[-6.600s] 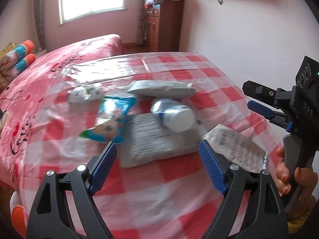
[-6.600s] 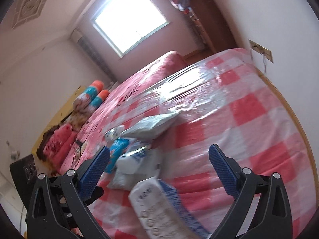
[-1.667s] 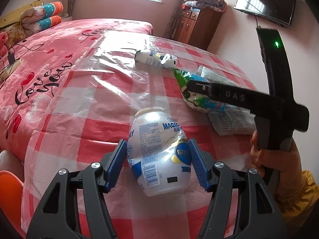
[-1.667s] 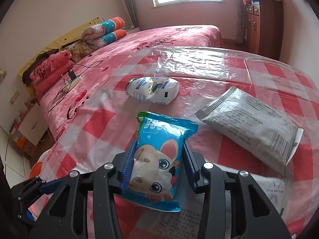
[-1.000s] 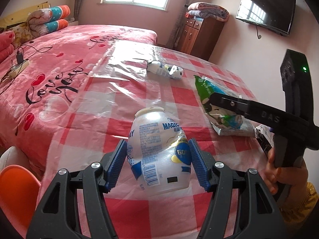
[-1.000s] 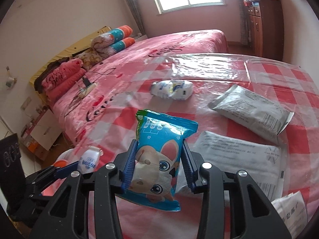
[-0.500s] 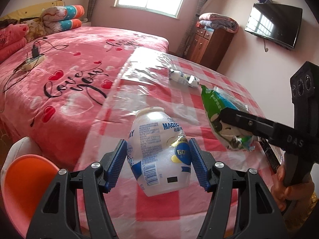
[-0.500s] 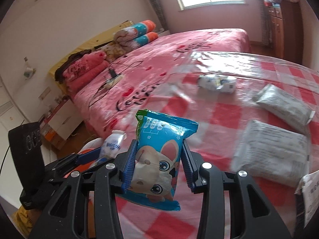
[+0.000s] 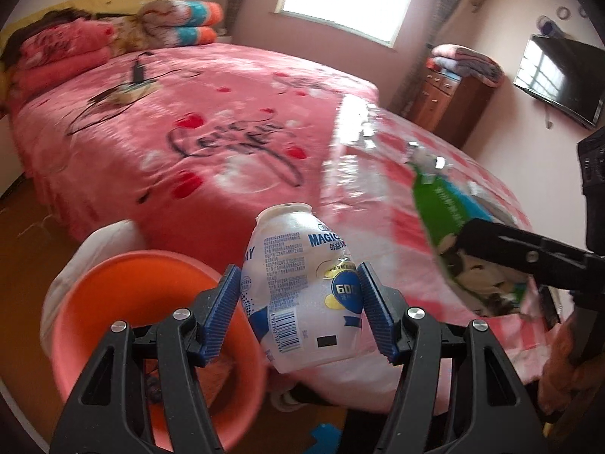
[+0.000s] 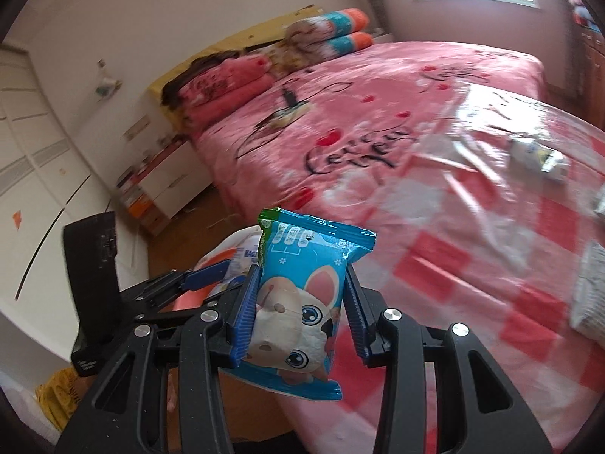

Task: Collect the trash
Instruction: 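Carry bottle and snack bag over the orange bucket and open both grippers, then move both open grippers from the bucket back toward the bed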

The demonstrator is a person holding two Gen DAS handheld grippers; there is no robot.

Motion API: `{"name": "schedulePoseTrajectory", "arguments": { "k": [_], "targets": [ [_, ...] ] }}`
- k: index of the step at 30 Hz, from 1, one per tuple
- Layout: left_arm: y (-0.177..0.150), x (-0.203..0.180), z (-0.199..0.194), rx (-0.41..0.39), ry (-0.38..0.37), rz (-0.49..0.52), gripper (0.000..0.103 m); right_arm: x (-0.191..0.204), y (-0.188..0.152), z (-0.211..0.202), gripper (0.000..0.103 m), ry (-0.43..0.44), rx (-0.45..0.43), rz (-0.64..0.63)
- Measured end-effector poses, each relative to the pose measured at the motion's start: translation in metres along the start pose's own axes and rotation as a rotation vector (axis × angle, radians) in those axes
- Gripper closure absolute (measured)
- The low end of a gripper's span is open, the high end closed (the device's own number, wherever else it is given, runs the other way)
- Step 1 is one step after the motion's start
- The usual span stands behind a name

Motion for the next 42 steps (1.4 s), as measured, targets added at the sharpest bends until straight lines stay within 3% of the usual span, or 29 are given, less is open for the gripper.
{"name": "schedulePoseTrajectory", "arguments": {
  "k": [15, 18, 19, 23, 31, 42],
  "targets": [
    [-0.011, 0.099, -0.004, 0.022, 0.171, -0.151, 0.039, 0.090, 0.019, 0.064, 0.057, 0.132, 0.105, -0.196],
    [-0.016, 0.116, 0.005, 0.052, 0.232, -0.180, 0.038, 0.102, 0.019, 0.074, 0.034, 0.143, 0.115, -0.219],
    [-0.018, 0.120, 0.008, 0.064, 0.252, -0.190, 0.035, 0.101, 0.019, 0.075, 0.025, 0.143, 0.113, -0.216],
    [-0.022, 0.137, 0.008, 0.073, 0.288, -0.226, 0.027, 0.092, 0.019, 0.068, 0.015, 0.123, 0.090, -0.187],
    [-0.024, 0.136, 0.008, 0.075, 0.299, -0.228, 0.019, 0.041, 0.006, 0.048, 0.012, 0.077, 0.063, -0.028],
    [-0.025, 0.106, 0.020, 0.109, 0.250, -0.196, 0.018, 0.003, -0.028, 0.026, 0.009, -0.016, 0.040, 0.037]
  ]
}}
Point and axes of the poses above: each gripper's, at about its wrist camera, not at the fingertips, and z roughly the way its jaws point, x to its left, y to its top, the point moved 1 cm from there along z, roughly the way its jaws point, and after that the axes turned 8 degrees about -z, right-handed, at the moved point
